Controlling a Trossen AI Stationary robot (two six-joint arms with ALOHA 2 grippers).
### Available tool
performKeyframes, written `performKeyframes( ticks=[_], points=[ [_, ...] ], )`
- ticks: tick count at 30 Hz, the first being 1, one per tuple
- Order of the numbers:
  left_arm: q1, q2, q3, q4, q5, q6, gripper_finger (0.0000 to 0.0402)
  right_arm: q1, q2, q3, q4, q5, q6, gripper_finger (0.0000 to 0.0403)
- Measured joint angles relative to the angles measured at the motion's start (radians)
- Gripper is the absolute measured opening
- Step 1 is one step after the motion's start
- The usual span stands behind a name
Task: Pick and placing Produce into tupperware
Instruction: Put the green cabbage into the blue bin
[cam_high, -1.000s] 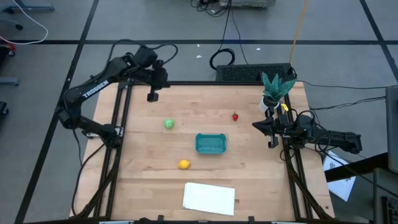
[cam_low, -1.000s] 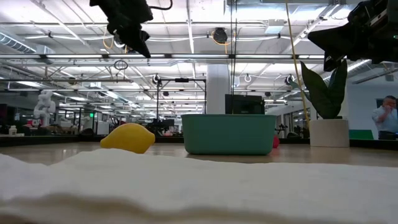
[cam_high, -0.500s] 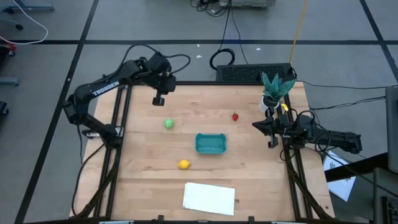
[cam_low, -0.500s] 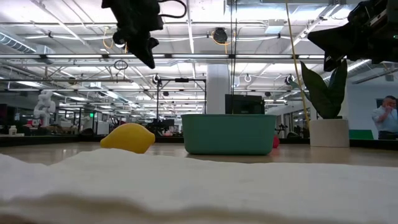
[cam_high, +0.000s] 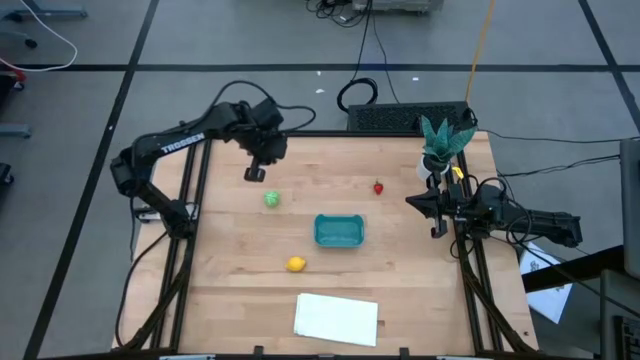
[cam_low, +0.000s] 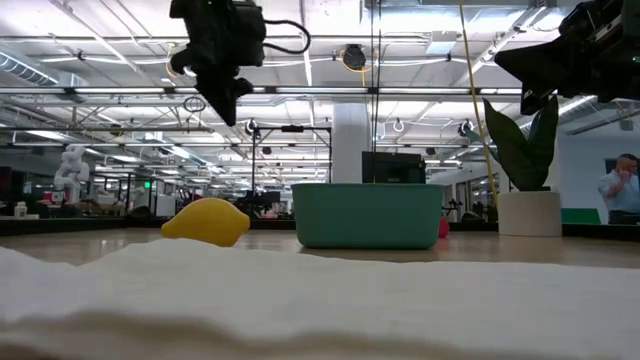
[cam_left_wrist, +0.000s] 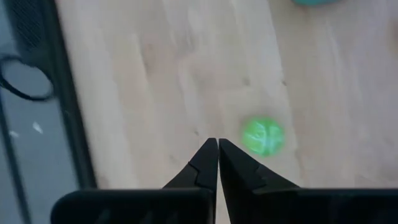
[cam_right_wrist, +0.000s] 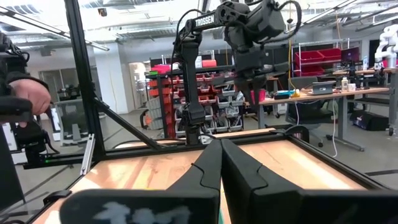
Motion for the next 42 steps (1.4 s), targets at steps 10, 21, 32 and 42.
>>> performKeyframes(
  ticks=[10, 21, 32, 42],
  points=[
    [-0.014, 0.001, -0.001, -0.088, 0.055, -0.017, 0.0002, 0.0, 0.0, 0.0, 0.0, 0.0, 0.003, 0.0],
    [-0.07, 0.001, -0.001, -0.086, 0.053, -0.081, 0.0021, 0.0, 0.0, 0.0, 0.0, 0.0, 0.022, 0.0],
    [-0.08, 0.001, -0.001, -0.079, -0.088, -0.146, 0.0021, 0.0, 0.0, 0.0, 0.0, 0.0, 0.021, 0.0],
    [-0.08, 0.001, -0.001, -0.079, -0.094, -0.146, 0.0021, 0.0, 0.0, 0.0, 0.0, 0.0, 0.019, 0.0]
  ],
)
